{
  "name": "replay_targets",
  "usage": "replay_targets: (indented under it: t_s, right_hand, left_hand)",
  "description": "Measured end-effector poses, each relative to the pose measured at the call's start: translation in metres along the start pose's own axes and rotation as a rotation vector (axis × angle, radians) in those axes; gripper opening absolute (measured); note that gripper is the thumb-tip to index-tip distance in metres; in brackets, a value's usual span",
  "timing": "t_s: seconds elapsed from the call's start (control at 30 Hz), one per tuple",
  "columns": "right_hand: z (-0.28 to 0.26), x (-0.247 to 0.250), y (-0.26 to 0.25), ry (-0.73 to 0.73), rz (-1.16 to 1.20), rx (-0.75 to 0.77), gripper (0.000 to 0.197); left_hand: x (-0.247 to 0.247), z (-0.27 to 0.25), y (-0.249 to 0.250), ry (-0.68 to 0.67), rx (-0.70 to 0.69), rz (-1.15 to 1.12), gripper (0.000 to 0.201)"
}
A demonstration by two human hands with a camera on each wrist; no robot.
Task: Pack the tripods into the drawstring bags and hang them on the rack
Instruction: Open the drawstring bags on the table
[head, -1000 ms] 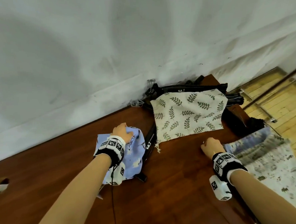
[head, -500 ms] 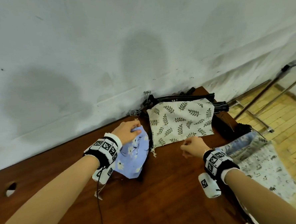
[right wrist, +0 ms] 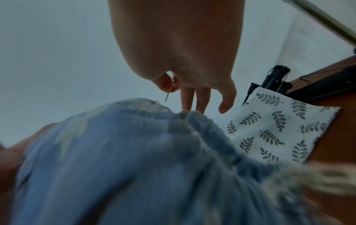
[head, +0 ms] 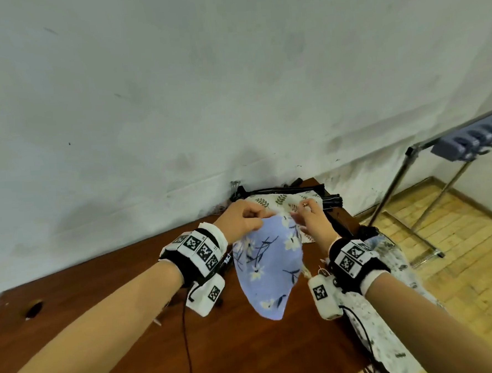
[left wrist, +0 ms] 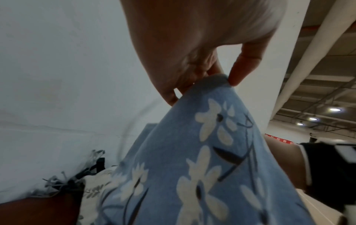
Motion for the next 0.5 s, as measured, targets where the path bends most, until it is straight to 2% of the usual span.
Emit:
replay_targets:
  t_s: [0.07, 0.13, 0.23, 0.3, 0.37, 0.43, 0.5]
  right_hand:
    - [-0.015, 0.000, 0.005, -0.117, -0.140, -0.034, 0.016]
    - [-0.023, -0.001, 0.012, -0.203, -0.342, 0.026, 0.012]
    - [-0.042, 0.008, 0.007, -0.166, -0.423, 0.135, 0.012]
    - [-0.054, 0.014, -0.005, -0.126, -0.382, 0.193, 0.010]
    - [-0.066, 0.011, -0.012, -0.149, -0.384, 0.228, 0.008]
    - [-0.077, 0.001, -0.014, -0.183, -0.412, 0.263, 0.007]
    - [-0.085, -0.011, -0.012, -0.183, -0.460, 0.302, 0.007]
  left_hand:
    - [-0.016, -0.007, 0.006, -0.009, -0.030, 0.007, 0.038]
    - [-0.024, -0.012, 0.001, 0.035, -0.017, 0.004, 0.042]
    - [-0.031, -0.023, -0.011, 0.037, 0.085, 0.136, 0.044]
    - [-0.038, -0.033, -0.029, -0.098, 0.249, 0.288, 0.041]
    - [-0.053, -0.049, -0.042, -0.260, 0.403, 0.420, 0.039]
    - [-0.075, -0.057, -0.040, -0.313, 0.434, 0.430, 0.044]
    - [-0.095, -0.053, -0.032, -0.297, 0.377, 0.408, 0.058]
Point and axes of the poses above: each hand's wrist, its own z-axis towards the middle knuckle, its own x-axis out of the back of the hand, y = z × x, the point moved 7 cm from there along z, towards the middle knuckle
